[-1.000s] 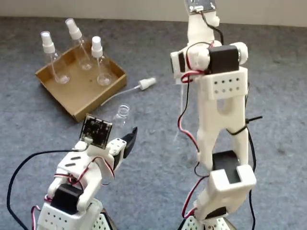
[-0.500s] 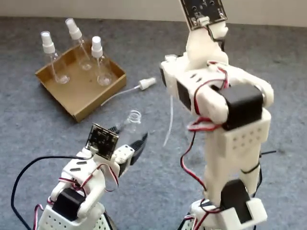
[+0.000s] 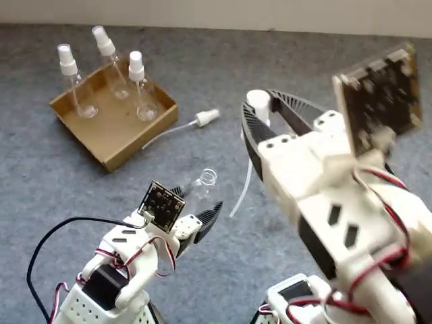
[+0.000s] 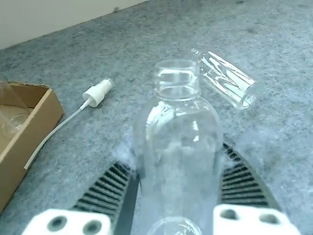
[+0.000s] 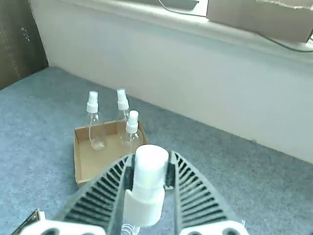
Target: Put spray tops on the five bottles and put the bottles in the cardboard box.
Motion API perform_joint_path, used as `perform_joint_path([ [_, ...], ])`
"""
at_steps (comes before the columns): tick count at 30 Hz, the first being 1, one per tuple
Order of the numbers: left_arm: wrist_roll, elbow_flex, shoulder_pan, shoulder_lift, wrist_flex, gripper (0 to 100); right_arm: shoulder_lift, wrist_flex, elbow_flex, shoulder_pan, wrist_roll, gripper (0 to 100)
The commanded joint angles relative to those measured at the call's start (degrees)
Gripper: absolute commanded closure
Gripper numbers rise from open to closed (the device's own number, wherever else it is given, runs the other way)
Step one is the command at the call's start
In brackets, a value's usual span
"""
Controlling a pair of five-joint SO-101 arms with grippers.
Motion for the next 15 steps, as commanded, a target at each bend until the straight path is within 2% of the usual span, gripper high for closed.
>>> perform_joint_path([
  [1, 0.4, -0.4, 4.8, -0.9, -1.7, 91, -4.9, 1.0, 0.1, -0.5, 0.2, 99.4],
  [8, 0.4, -0.4, 12.2, -0.9, -1.6, 91, -9.7, 1.2, 1.5, -0.2, 0.2, 99.4],
  [15, 0.4, -0.4, 14.4, -0.9, -1.6, 91, -21.0, -2.2, 17.5, -0.2, 0.5, 99.4],
])
